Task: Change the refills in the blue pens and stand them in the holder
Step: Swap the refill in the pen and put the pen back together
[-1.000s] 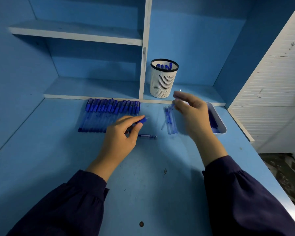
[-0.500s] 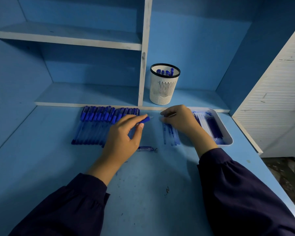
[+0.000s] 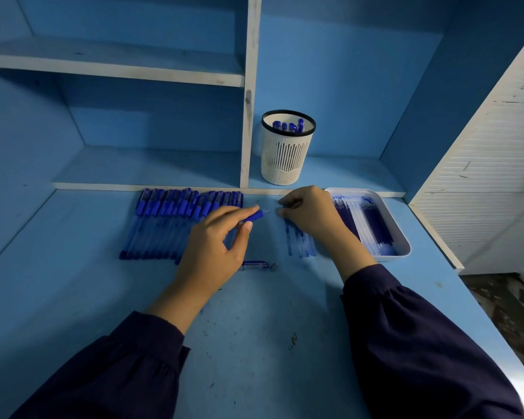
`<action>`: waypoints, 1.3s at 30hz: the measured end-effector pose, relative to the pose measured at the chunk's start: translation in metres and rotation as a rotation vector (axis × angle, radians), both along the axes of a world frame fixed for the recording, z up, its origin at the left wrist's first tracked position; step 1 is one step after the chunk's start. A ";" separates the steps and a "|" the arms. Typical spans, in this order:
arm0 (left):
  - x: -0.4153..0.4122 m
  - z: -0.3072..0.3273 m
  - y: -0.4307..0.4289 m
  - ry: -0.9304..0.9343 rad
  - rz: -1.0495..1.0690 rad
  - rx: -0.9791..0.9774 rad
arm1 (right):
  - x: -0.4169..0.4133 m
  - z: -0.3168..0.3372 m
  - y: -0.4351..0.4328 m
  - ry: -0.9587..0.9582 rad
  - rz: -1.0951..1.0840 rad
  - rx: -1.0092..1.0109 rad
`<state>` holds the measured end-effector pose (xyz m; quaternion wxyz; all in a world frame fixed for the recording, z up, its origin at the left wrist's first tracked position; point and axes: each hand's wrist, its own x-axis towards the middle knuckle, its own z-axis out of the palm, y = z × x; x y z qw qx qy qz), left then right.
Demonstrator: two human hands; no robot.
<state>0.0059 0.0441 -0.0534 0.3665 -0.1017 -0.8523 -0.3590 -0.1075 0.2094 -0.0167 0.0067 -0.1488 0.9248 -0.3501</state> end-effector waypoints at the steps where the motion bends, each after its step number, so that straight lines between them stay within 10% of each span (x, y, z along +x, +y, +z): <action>1: 0.000 0.000 0.000 -0.002 0.000 0.003 | 0.001 0.001 0.002 0.006 -0.004 -0.022; 39: 0.004 -0.002 0.005 -0.028 -0.067 -0.063 | 0.011 0.013 0.111 -0.026 -0.212 0.193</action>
